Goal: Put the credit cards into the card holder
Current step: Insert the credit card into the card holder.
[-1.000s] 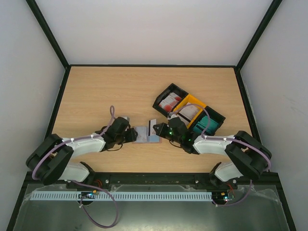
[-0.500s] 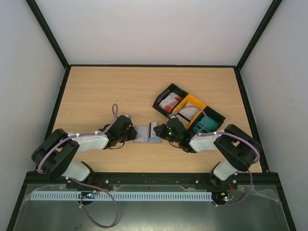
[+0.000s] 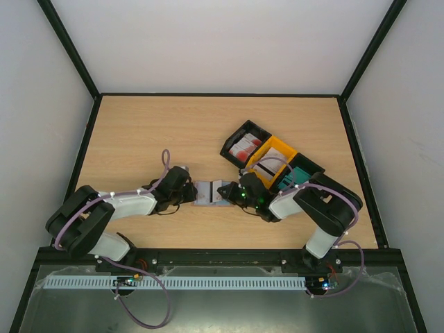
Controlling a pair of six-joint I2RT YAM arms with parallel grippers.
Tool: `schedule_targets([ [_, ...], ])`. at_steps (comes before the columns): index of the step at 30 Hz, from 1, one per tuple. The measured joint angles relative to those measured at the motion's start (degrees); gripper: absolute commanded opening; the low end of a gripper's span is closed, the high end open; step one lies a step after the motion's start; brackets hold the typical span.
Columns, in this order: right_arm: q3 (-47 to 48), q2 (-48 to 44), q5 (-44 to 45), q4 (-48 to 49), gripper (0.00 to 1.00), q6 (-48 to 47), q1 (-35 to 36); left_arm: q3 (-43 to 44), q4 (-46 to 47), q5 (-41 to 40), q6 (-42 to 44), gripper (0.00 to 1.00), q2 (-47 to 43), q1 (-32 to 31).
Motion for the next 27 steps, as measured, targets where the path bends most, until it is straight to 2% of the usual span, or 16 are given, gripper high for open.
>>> schedule_targets([
  [12,-1.8,1.9,-0.3,4.5,0.02,2.8,0.7,0.0,0.2,0.3,-0.2,0.25,0.0,0.0],
  [27,-1.6,10.1,1.0,17.4,0.02,6.7,3.1,-0.4,0.8,1.0,-0.2,0.24,0.0,0.2],
])
